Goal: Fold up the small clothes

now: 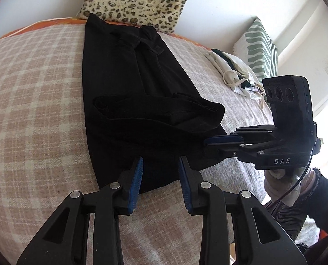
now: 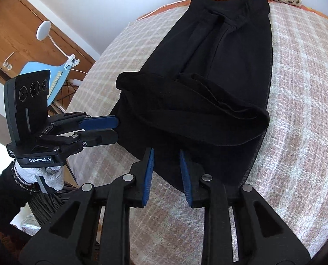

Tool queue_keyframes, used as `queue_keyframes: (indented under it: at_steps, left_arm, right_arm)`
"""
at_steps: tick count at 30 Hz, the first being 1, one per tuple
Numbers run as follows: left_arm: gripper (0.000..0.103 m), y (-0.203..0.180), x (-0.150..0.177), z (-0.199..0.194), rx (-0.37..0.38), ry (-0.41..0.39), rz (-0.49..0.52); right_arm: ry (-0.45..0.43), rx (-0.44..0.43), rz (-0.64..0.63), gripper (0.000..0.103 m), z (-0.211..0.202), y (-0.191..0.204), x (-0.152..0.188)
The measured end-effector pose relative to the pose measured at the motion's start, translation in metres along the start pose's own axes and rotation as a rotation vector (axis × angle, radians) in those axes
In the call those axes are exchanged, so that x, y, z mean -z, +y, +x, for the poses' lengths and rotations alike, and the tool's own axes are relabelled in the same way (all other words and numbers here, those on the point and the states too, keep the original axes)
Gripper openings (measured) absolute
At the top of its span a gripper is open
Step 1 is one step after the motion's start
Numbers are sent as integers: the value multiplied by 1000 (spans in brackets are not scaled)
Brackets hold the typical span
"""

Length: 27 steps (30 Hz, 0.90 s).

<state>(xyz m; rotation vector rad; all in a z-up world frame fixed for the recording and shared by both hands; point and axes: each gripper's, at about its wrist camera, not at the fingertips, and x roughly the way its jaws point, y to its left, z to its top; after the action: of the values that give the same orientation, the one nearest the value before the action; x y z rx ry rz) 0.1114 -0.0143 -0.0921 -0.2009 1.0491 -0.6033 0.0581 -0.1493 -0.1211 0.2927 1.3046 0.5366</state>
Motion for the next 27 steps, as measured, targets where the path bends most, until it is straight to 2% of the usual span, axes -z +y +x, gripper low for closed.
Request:
queue_keyframes:
  at_steps: [3,6,10,14,16,19,21,23,25,27]
  left_arm:
    - [29,9,-7,3,6,-6,-37]
    - [29,16,-16,4,-23,-31,-58]
    - [29,35,-29,1,-43,-89,-136]
    - [29,57,-38,-5,-116,-142,-202]
    - [29,63,-40,-9,-119,-155,-218]
    - [34,63,-38,-14,-112,-160,-206]
    - [36,59,-36,-15,-135,-157,-170]
    - [39,56,-35,-12,-148,-143,-144]
    - [39,54,-35,-4,-166,-121,-131]
    - [39,53,-34,3,-227,-100,-115]
  right_arm:
    - [-6,21,1,26,5,-5,-10]
    - [-23,34,8,26,6,-9,-18]
    - [-75,94,36,26,3,-21,-31]
    - [-122,164,113,26,-2,-42,-44]
    - [-140,187,137,26,-8,-53,-49]
    - [-156,193,168,27,-17,-64,-50]
    - [-167,212,186,31,-22,-68,-50]
    - [-172,244,199,46,-27,-73,-47]
    - [-170,239,215,47,-28,-77,-43]
    - [-155,231,208,47,-23,-76,-42]
